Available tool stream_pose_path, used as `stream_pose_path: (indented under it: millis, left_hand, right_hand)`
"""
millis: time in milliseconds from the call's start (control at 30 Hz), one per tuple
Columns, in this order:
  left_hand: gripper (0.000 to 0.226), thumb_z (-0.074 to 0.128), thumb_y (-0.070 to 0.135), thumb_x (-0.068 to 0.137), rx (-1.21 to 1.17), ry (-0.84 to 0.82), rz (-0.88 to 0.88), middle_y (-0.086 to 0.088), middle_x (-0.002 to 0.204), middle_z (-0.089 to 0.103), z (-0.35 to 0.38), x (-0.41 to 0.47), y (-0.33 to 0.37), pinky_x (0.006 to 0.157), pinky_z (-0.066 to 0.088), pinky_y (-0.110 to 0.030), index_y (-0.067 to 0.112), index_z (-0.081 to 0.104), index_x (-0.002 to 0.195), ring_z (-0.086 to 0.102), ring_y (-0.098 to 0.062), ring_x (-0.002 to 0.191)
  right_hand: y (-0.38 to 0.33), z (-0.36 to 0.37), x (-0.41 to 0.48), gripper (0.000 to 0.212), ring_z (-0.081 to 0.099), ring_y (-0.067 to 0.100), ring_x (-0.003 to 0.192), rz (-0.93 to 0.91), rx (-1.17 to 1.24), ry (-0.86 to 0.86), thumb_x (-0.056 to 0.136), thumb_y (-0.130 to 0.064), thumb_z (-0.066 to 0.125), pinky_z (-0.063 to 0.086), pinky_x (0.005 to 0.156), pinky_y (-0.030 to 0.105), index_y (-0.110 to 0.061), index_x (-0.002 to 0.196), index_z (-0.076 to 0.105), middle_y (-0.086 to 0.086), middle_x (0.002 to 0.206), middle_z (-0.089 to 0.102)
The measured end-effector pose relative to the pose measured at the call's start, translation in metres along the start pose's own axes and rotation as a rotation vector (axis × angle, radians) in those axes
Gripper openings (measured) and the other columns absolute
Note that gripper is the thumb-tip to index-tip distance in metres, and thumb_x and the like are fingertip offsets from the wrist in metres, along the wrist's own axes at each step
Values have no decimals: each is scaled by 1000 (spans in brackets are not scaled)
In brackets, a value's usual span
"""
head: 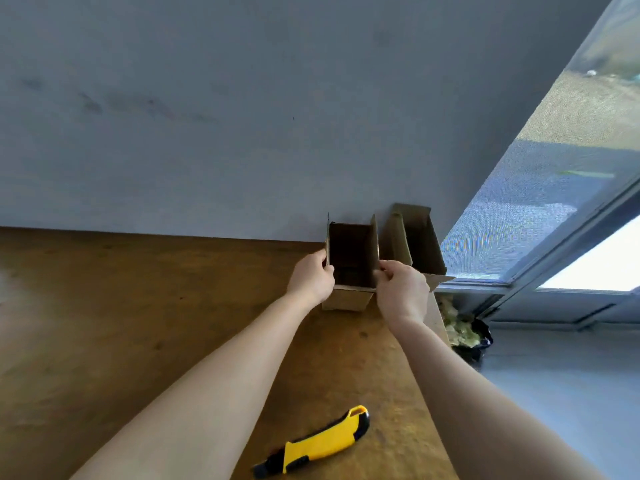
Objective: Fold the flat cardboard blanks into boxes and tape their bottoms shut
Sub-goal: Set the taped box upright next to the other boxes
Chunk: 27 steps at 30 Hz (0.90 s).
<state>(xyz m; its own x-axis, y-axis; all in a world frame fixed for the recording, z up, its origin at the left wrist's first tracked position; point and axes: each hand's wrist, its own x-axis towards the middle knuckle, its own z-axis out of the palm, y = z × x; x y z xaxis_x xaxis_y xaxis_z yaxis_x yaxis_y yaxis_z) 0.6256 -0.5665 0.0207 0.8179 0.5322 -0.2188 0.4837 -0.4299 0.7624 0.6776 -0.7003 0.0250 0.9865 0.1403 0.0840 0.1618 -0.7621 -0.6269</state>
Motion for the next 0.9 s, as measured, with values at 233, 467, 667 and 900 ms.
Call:
stream_pose_path:
  millis: [233, 467, 667, 900]
  left_hand:
    - [50, 42, 28, 101, 58, -13, 6, -4, 152, 36, 16, 17, 4, 108, 34, -35, 17, 31, 148, 36, -24, 139]
    - [56, 41, 37, 101, 159, -71, 14, -5, 156, 29, 3, 0, 4, 111, 29, -36, 16, 25, 150, 29, -24, 142]
    - [52, 49, 35, 97, 381, 90, 68, -1, 151, 37, -48, -49, -15, 106, 34, -35, 19, 38, 145, 36, -21, 138]
    - [49, 51, 35, 96, 666, 387, 53, 0, 146, 45, -126, -153, -57, 106, 38, -38, 18, 43, 142, 39, -20, 135]
  right_hand:
    - [10, 9, 18, 28, 63, 30, 96, -89, -140, -21, 97, -16, 48, 39, 67, 29, -19, 117, 68, 6, 108, 69]
    - [11, -5, 11, 29, 61, 27, 101, -97, -132, -97, 101, -22, 45, 37, 69, 29, -14, 125, 59, 6, 115, 65]
    - [3, -25, -17, 37, 63, 24, 91, -211, -129, -73, 98, -36, 50, 43, 62, 28, -19, 130, 53, 3, 118, 60]
    - [-48, -33, -85, 45, 52, 24, 113, -538, -112, -130, 92, -36, 57, 45, 90, 38, -19, 134, 52, 3, 122, 59]
